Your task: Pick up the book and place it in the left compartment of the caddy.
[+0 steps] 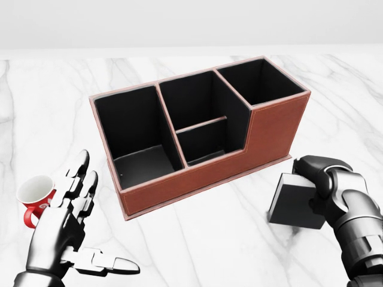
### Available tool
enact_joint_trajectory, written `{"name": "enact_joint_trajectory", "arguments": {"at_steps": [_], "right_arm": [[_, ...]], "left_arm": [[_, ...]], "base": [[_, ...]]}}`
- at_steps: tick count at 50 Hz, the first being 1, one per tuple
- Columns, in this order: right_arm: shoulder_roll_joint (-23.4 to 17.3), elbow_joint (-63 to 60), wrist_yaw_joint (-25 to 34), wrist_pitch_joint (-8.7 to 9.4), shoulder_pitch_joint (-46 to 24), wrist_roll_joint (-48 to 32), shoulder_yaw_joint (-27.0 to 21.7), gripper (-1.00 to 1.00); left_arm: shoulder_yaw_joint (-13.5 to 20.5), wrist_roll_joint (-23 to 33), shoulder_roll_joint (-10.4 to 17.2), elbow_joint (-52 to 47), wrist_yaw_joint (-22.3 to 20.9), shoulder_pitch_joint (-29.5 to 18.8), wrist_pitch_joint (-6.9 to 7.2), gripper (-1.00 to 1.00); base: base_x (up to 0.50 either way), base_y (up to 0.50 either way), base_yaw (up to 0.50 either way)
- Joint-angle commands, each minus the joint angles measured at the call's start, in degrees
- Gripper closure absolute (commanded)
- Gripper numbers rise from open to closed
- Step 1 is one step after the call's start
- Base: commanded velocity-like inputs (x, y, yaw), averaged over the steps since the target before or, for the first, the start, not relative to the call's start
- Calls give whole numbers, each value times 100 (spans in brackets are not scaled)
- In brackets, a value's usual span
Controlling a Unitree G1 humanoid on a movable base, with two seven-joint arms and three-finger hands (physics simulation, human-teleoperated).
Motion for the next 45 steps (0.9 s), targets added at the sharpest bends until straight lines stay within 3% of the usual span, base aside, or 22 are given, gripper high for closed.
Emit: {"name": "enact_joint_trajectory", "arguments": {"at_steps": [1, 9, 19, 28, 45], "right_arm": [[0, -16, -67, 36, -117, 59, -116, 100], [-8, -466, 332, 90, -125, 167, -133, 100], [188, -3298, 2125, 90, 705, 152, -423, 100], [501, -5061, 2125, 90, 941, 234, -601, 100], [1035, -5755, 2033, 90, 681, 47, -367, 100]], "left_arm": [[-7, 40, -5, 13, -14, 10, -56, -100], [11, 15, -3, -75, -22, 38, 2, -100], [112, -101, 6, -158, -24, 1, 116, -100], [115, -115, 0, -206, -16, 25, 116, -100], [183, -157, 19, -178, -48, -24, 116, -100]], "base": [[0, 0, 0], [0, 0, 0], [0, 0, 0], [0, 0, 0], [0, 0, 0]]}}
